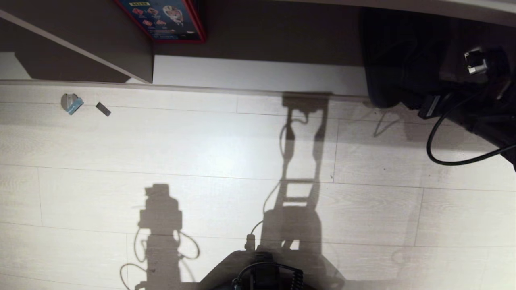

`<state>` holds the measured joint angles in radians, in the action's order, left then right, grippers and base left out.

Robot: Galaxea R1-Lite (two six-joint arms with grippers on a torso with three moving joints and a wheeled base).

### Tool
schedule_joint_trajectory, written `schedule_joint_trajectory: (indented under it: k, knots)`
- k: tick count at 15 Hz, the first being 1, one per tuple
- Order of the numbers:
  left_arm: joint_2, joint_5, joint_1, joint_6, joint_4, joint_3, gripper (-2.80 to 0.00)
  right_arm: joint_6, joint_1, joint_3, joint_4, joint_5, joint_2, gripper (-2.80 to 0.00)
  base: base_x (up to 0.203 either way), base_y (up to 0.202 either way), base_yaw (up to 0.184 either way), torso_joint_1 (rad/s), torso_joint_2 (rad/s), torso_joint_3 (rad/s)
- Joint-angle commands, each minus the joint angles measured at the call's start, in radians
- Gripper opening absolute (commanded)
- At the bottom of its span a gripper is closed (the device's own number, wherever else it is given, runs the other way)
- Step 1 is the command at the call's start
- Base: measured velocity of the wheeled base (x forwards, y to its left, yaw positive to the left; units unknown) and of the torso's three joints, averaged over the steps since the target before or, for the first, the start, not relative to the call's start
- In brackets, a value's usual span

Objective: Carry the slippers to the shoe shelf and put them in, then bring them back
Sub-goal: Place the slippers into the shoe cabinet, then pick up the slippers in the shoe cabinet

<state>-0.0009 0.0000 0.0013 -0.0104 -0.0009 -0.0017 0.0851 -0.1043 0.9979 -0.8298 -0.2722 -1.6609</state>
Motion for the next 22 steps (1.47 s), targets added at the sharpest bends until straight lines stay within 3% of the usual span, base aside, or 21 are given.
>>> schedule_joint_trajectory:
  k: [1, 5, 11, 19, 21, 22]
  knots:
    - [0.001, 0.000, 0.000, 0.000, -0.001, 0.000, -2.80, 0.000, 0.001, -0.083, -0.007, -0.006, 0.112, -2.80, 0.000, 0.000, 0.000, 0.000, 0.00, 0.000]
    - [0.001, 0.000, 0.000, 0.000, -0.001, 0.001, -2.80, -0.001, 0.001, -0.231, 0.009, -0.026, 0.326, -2.80, 0.000, 0.000, 0.000, 0.000, 0.00, 0.000]
    - [0.001, 0.000, 0.000, 0.000, -0.001, 0.000, -2.80, 0.001, 0.001, -0.555, 0.098, -0.121, 0.748, -2.80, 0.000, 0.000, 0.000, 0.000, 0.00, 0.000]
    - [0.001, 0.000, 0.000, 0.000, -0.001, 0.000, -2.80, 0.000, 0.025, -0.767, 0.474, -0.323, 1.306, -2.80, 0.000, 0.000, 0.000, 0.000, 0.00, 0.000]
    - [0.001, 0.000, 0.000, 0.000, -0.001, 0.000, -2.80, 0.006, 0.040, -0.838, 0.538, -0.303, 1.403, -2.80, 0.000, 0.000, 0.000, 0.000, 0.00, 0.000]
    - [0.001, 0.000, 0.000, 0.000, -0.001, 0.000, -2.80, 0.020, 0.044, -0.903, 0.549, -0.231, 1.415, -2.80, 0.000, 0.000, 0.000, 0.000, 0.00, 0.000]
